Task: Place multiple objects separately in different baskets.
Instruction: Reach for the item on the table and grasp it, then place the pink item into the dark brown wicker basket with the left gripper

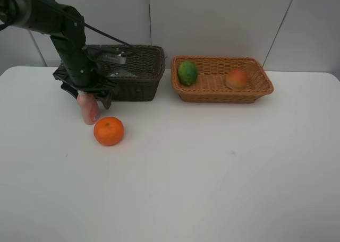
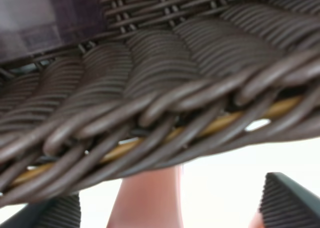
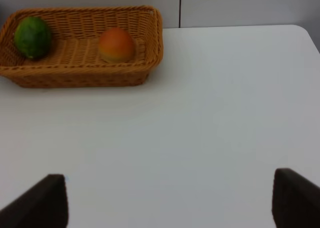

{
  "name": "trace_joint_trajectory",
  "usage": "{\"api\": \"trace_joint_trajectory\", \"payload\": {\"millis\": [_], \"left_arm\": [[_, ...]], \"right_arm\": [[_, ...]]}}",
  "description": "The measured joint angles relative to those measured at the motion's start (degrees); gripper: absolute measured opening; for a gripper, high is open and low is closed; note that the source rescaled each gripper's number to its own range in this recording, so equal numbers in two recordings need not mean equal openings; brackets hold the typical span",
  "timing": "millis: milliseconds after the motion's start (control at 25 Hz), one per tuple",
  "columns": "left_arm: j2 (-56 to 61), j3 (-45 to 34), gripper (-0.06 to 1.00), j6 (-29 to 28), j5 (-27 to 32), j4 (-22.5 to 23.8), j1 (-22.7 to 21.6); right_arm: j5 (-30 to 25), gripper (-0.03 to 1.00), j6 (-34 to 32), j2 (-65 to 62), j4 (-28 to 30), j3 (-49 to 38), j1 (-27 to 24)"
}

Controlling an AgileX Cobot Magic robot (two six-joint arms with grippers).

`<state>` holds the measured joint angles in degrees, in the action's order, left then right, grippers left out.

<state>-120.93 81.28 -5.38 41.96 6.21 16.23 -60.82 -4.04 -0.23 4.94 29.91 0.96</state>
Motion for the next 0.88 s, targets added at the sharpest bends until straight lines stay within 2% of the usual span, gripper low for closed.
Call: {"api": "trace_joint_trajectory", "payload": {"millis": [80, 120, 160, 200, 880], "left_arm": [[0.0, 0.0, 0.72, 0.0, 0.1, 0.0, 0.0], [0.0, 0.0, 0.61, 0.0, 0.1, 0.0, 0.0], [0.0, 0.0, 0.41, 0.0, 0.2, 0.1, 0.0], [0.0, 0.0, 0.38, 0.0, 0.2, 0.0, 0.0], [0.0, 0.0, 0.39, 1.5, 0.4, -0.2, 0.0]], "right_arm": [[0.0, 0.88, 0.0, 0.0, 0.0, 0.0, 0.0], [0.0, 0.88, 0.0, 0.0, 0.0, 0.0, 0.0], [0.0, 0.88, 0.0, 0.0, 0.0, 0.0, 0.0], [0.0, 0.88, 0.0, 0.0, 0.0, 0.0, 0.0], [0.0, 0.88, 0.0, 0.0, 0.0, 0.0, 0.0]]}}
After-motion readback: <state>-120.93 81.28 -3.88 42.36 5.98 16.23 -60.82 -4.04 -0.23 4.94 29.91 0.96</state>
